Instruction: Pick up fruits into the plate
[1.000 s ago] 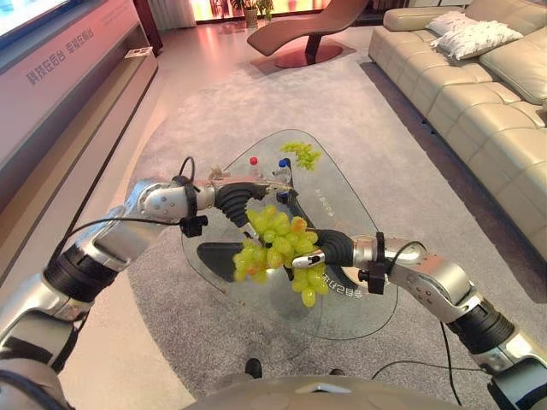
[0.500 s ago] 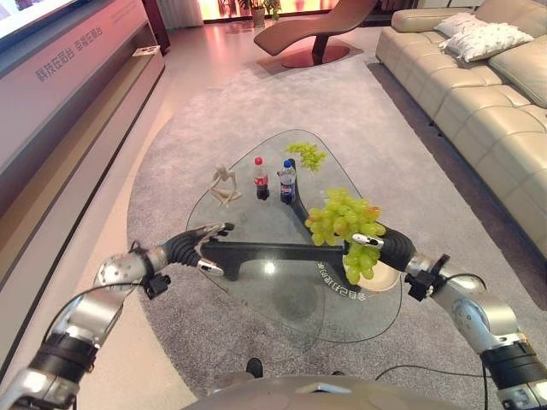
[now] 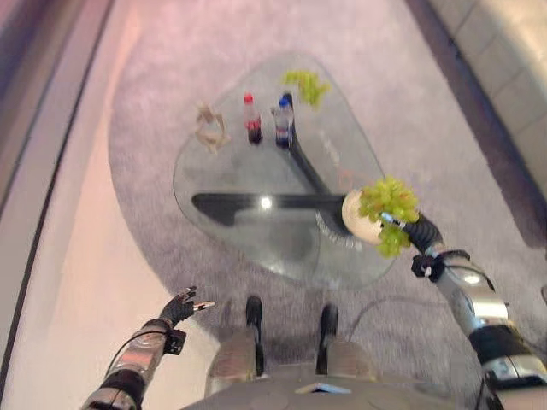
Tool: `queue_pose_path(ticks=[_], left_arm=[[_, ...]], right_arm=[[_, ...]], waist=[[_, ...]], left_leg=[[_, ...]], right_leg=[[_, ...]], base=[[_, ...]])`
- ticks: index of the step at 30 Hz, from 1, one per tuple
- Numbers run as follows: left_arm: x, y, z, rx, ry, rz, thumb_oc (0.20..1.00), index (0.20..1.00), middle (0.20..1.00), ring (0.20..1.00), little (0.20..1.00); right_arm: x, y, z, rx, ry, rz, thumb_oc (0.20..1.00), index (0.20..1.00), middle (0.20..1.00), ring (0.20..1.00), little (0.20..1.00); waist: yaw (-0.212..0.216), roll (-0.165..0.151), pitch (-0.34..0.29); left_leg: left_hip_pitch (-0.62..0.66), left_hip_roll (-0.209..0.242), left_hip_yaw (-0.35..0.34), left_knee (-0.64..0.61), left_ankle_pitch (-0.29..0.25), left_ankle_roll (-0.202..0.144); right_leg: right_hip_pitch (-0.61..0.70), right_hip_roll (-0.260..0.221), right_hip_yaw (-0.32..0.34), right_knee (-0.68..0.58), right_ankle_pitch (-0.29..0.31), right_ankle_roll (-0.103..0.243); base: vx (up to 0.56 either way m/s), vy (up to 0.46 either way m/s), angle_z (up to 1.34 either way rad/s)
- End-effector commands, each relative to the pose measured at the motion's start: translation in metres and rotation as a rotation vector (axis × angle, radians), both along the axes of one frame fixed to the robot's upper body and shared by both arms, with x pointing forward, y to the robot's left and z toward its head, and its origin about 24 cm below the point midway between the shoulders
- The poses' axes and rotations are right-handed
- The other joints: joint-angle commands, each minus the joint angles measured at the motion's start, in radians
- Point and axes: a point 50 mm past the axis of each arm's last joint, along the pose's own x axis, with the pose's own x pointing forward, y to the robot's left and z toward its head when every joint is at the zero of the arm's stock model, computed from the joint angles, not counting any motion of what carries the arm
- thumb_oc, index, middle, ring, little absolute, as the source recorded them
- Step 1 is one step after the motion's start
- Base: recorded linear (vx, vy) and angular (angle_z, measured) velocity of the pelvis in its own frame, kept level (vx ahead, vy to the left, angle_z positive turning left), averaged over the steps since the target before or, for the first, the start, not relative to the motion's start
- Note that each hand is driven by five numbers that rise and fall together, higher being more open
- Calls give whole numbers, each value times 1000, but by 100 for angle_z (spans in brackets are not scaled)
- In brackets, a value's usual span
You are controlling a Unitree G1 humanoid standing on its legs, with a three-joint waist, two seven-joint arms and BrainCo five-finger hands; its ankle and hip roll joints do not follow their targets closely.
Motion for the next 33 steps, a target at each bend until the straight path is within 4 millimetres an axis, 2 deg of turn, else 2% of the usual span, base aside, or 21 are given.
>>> queue_pose_path(ticks=[1,3,9,11,17,23,32,33], left_arm=[[18,12,10,96,-58,21,1000,1000,1000,1000,1000],[25,7,12,118,-69,38,1000,1000,1000,1000,1000],[37,-5,16,141,-110,-23,1000,1000,1000,1000,1000],[47,-13,23,142,-147,-46,1000,1000,1000,1000,1000],[59,-17,35,132,-204,-59,1000,1000,1000,1000,1000],[63,-19,40,125,-240,-73,1000,1000,1000,1000,1000],[68,-19,47,120,-269,-84,1000,1000,1000,1000,1000],[71,-19,50,118,-282,-83,1000,1000,1000,1000,1000]], right_arm=[[31,-1,74,-115,-297,-32,200,200,200,200,200],[42,-14,93,-170,-321,-97,200,200,200,200,200],[55,-28,117,-264,-327,-185,200,200,200,200,200],[61,-34,135,-325,-330,-238,200,200,200,200,200],[68,-43,163,-451,-310,-341,200,200,200,200,200],[69,-55,178,-597,-250,-469,200,200,200,200,200],[71,-59,189,-746,-199,-546,200,200,200,200,200],[73,-58,191,-763,-187,-565,1000,1000,1000,1000,1000]], waist=[[18,-21,74],[14,-8,119],[14,12,119],[16,34,119],[20,81,119],[30,116,119],[41,135,119],[46,137,119]], left_leg=[[0,2,29,164,-203,-3],[-71,-6,13,199,-193,-3],[-203,-25,0,243,-185,1],[-275,-38,-1,265,-181,3],[-384,-55,6,302,-176,7],[-466,-67,16,337,-180,11],[-520,-78,24,355,-181,20],[-537,-79,28,360,-180,22]], right_leg=[[-79,-20,70,160,-79,7],[-160,-15,64,201,-78,-3],[-303,-14,58,256,-79,-15],[-388,-16,62,292,-82,-17],[-517,-23,83,352,-91,-17],[-615,-32,96,405,-106,-17],[-679,-34,103,431,-106,-17],[-694,-33,101,433,-105,-17]], base=[[-234,-120,-3],[-212,-94,-8],[-71,-40,-17],[-66,-19,-17],[-38,0,-7],[-34,8,-4],[-24,4,-1],[-52,1,-3]])
